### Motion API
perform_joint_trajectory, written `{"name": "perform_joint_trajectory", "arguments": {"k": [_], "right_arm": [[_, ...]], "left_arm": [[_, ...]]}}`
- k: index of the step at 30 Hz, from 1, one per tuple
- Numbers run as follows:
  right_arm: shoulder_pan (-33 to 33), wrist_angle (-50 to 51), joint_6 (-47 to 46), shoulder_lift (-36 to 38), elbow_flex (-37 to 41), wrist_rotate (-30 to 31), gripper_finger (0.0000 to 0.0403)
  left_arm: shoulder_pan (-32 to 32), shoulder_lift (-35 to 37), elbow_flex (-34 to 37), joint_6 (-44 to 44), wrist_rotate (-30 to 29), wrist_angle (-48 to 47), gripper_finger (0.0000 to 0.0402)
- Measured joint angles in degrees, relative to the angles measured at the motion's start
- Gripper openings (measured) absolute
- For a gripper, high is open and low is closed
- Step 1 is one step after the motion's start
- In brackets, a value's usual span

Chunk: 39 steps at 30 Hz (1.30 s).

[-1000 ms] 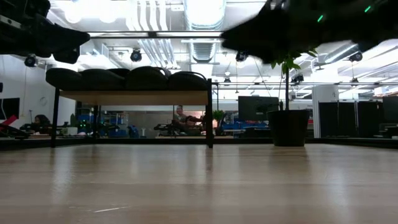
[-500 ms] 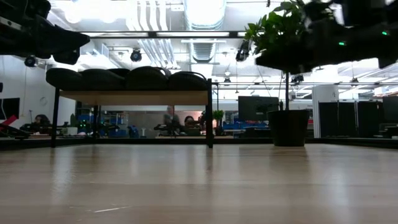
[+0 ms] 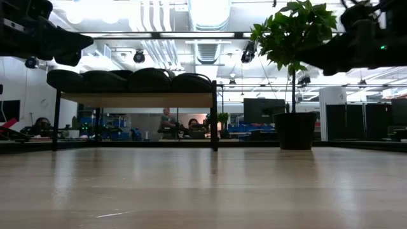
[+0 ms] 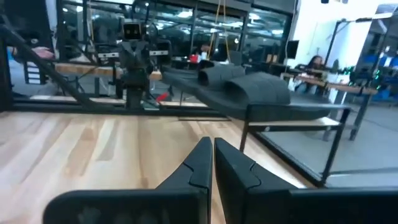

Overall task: Pick and place slides into the shelf
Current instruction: Return to Home Position

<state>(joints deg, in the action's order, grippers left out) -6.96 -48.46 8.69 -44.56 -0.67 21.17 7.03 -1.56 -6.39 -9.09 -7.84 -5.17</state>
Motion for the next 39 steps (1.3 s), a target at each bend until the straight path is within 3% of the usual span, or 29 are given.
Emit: {"name": "perform_joint_trajectory", "arguments": {"k": [6, 9, 13, 16, 21, 31, 35, 39], "right_arm": [[-3.45, 13.85, 5.05, 14.34, -0.87, 7.49, 0.0008], [-4.56, 17.86, 5.33, 22.87, -0.15, 6.99, 0.0008], [-4.77, 30.63, 1.47, 32.15, 0.17, 6.89, 0.0008], [-4.77, 33.34, 1.28, 37.41, 0.17, 3.22, 0.0008], [-4.05, 35.2, 4.08, 41.41, 0.09, 0.75, 0.0008], [-0.25, 40.41, -2.92, 40.8, 0.13, -6.58, 0.0008], [-0.26, 41.85, -3.12, 41.69, 0.11, -6.14, 0.0008], [-0.24, 43.65, -1.65, 43.36, 0.13, -1.87, 0.0008]], "left_arm": [[-0.02, -0.19, 0.0, -0.06, -0.44, -0.22, 0.0], [0.01, -0.11, 0.01, -0.13, -1.34, -0.35, 0.0], [0.0, -0.14, 0.0, -0.19, -1.9, -0.42, 0.0], [0.0, 0.0, 0.0, 0.2, -1.88, -0.54, 0.0], [-0.02, -0.19, 0.0, 3.45, -1.81, -2.57, 0.0], [-0.07, -0.09, -1.07, 8.18, 2.49, -3.43, 0.0], [-0.07, 0.0, -1.07, 8.64, 4.56, -3.41, 0.0], [-0.04, 0.0, -0.79, 9.31, 5.56, -5.66, 0.0]]}}
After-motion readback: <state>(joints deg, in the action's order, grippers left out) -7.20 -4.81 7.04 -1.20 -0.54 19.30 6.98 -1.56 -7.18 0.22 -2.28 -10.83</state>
